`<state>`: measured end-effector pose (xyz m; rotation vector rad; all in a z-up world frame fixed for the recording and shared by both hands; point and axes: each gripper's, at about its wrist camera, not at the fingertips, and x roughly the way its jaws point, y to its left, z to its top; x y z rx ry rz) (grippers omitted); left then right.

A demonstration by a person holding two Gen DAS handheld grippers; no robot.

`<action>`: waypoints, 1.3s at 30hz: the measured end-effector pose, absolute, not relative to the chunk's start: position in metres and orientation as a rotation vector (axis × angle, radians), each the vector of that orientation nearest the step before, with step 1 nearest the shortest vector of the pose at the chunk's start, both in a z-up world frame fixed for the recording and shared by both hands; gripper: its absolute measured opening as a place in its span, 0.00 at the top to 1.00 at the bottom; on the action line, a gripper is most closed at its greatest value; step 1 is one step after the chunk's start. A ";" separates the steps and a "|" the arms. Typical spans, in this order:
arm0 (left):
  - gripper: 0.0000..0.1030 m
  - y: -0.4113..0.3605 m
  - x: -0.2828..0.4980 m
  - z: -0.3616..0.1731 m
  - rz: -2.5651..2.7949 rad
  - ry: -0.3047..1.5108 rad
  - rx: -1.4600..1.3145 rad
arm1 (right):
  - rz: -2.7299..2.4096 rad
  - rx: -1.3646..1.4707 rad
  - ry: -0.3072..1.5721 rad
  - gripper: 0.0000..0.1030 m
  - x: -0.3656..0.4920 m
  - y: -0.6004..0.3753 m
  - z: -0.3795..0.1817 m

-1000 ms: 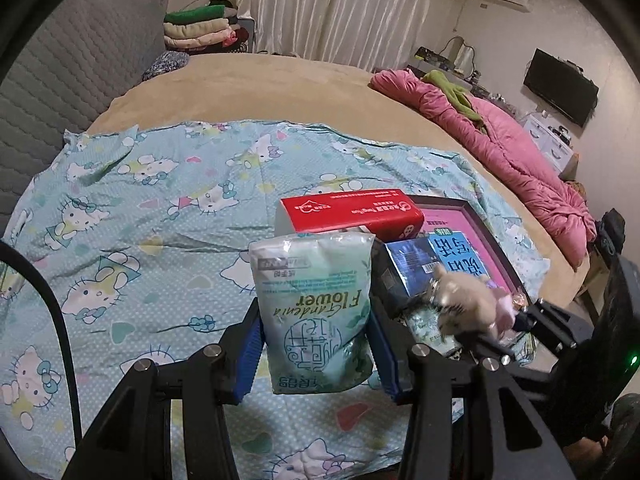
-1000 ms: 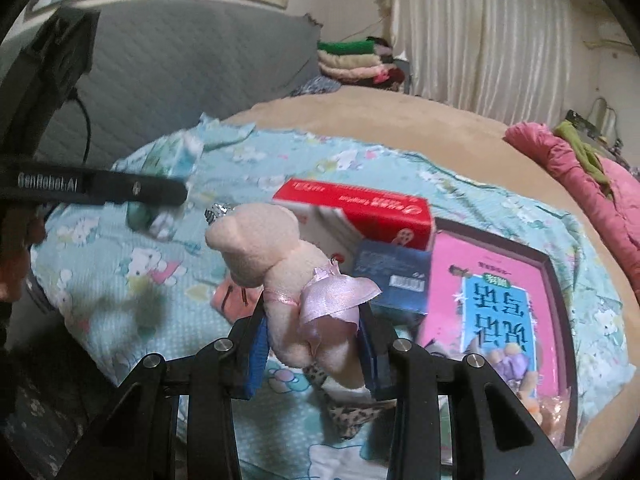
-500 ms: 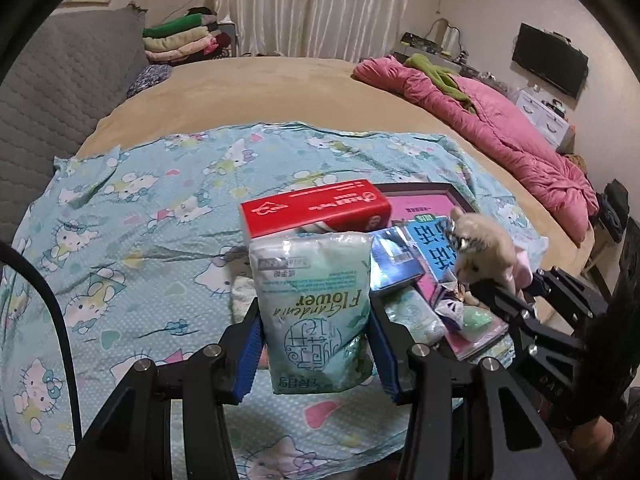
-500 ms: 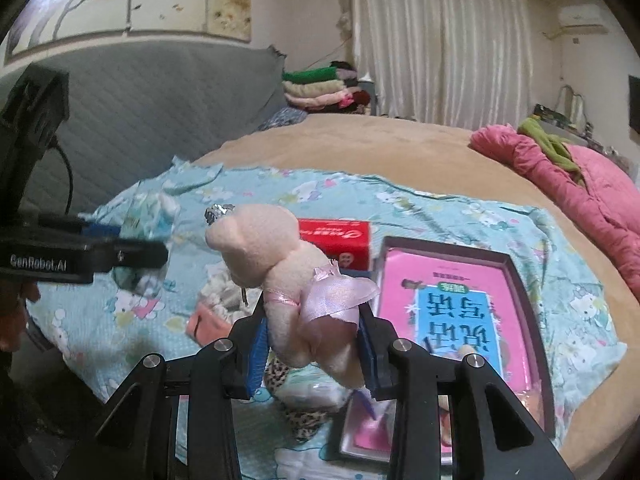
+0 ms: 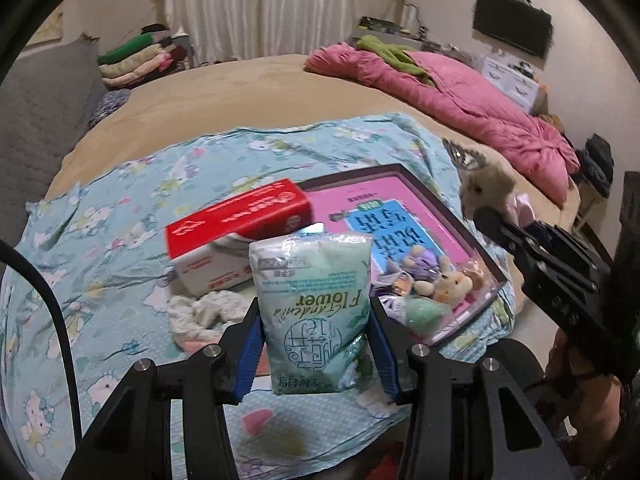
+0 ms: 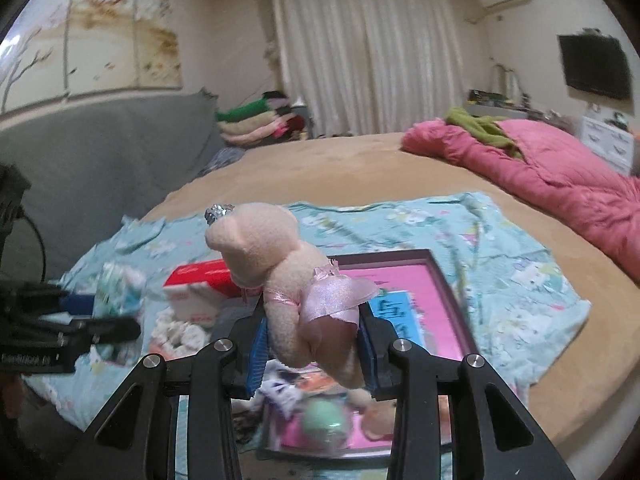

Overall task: Organize soft objects
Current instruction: 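Lift and carry the tissue packet and pink bear over the pink tray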

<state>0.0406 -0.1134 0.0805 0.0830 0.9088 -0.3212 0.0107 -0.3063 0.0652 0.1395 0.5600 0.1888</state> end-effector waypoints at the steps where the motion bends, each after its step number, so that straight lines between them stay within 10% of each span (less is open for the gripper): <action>1: 0.52 -0.120 0.041 0.080 -0.331 0.911 0.089 | 0.179 0.145 0.558 0.62 0.010 -0.311 0.064; 39: 0.52 -0.226 0.081 0.026 -0.471 1.013 0.171 | -0.086 0.298 0.549 0.62 0.007 -0.414 0.041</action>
